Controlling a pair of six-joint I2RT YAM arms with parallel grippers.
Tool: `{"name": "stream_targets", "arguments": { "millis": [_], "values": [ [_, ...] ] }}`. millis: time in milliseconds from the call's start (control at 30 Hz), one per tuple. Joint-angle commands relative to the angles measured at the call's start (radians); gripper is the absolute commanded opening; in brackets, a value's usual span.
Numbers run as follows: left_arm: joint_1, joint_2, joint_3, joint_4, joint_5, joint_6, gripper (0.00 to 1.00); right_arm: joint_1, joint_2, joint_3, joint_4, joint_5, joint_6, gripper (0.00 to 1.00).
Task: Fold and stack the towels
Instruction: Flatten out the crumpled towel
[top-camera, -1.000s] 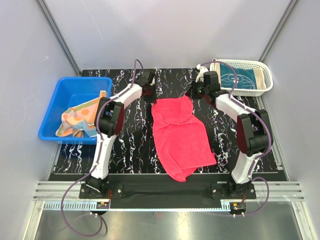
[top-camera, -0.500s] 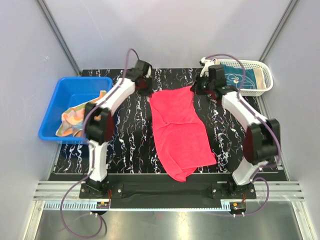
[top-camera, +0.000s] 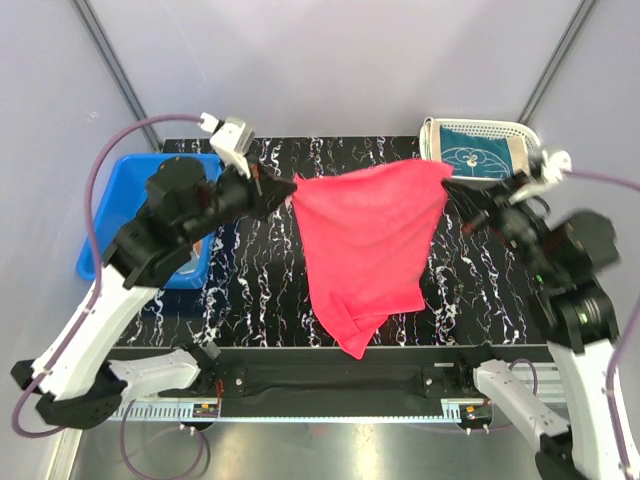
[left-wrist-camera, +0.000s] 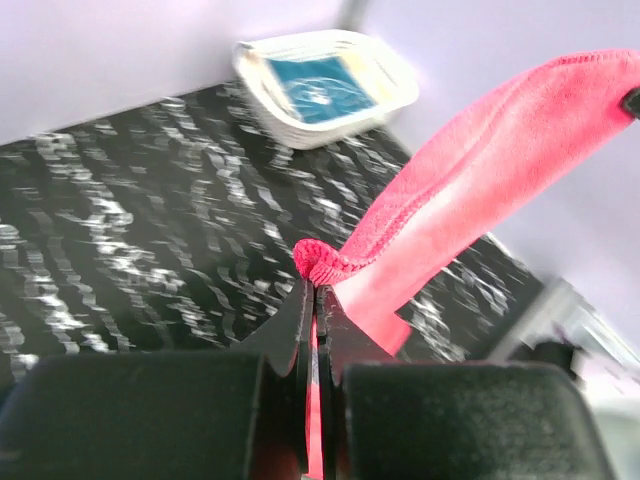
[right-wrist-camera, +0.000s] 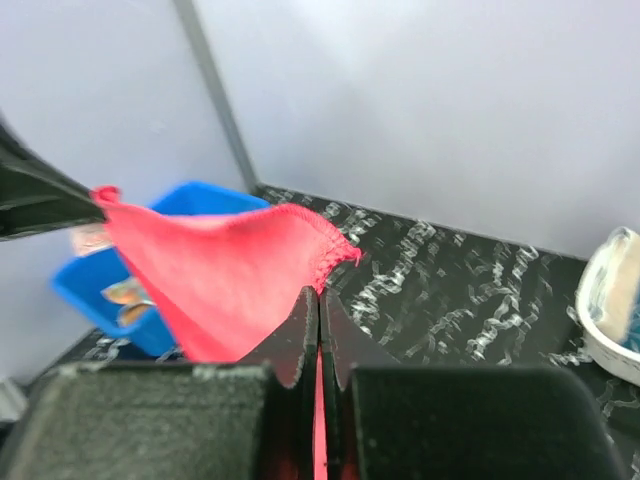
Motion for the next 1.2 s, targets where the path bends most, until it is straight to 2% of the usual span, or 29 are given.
{"name": "stream_targets", "arguments": {
  "millis": [0,133,233,400,667,800,900,1033,1167],
  "values": [
    [-0.075,-0.073,-0.046,0.036,0.039,-0.038,0.00,0.005,-0.098,-0.063,-0.044,-0.092,0.078,0.00],
    [-0.171,-0.125,-0.020,0.024,0.022,-0.060,0.00,0.004,-0.253,-0.114,0.044,-0.161,0.182,0.00],
    [-0.200,-0.150,-0.006,0.027,-0.005,-0.072,0.00,0.004,-0.276,-0.103,0.094,-0.154,0.220,0.00],
    [-0.204,-0.147,0.038,0.031,-0.041,-0.057,0.00,0.005,-0.224,-0.021,0.136,-0.173,0.250,0.00],
    [-0.204,-0.167,0.150,0.099,0.033,-0.086,0.00,0.005,-0.149,0.171,0.150,-0.261,0.259,0.00],
    [-0.204,-0.182,0.163,0.163,0.100,-0.138,0.00,0.004,-0.169,0.188,0.221,-0.282,0.338,0.00],
    [-0.203,-0.179,0.173,0.151,0.097,-0.143,0.00,0.002,-0.184,0.185,0.252,-0.275,0.371,0.00],
    [-0.203,-0.162,0.193,0.085,-0.039,-0.089,0.00,-0.004,-0.175,0.171,0.271,-0.183,0.336,0.00],
    [-0.201,-0.101,0.233,0.018,-0.336,0.007,0.00,-0.006,-0.070,0.156,0.255,-0.074,0.219,0.00]
  ]
}}
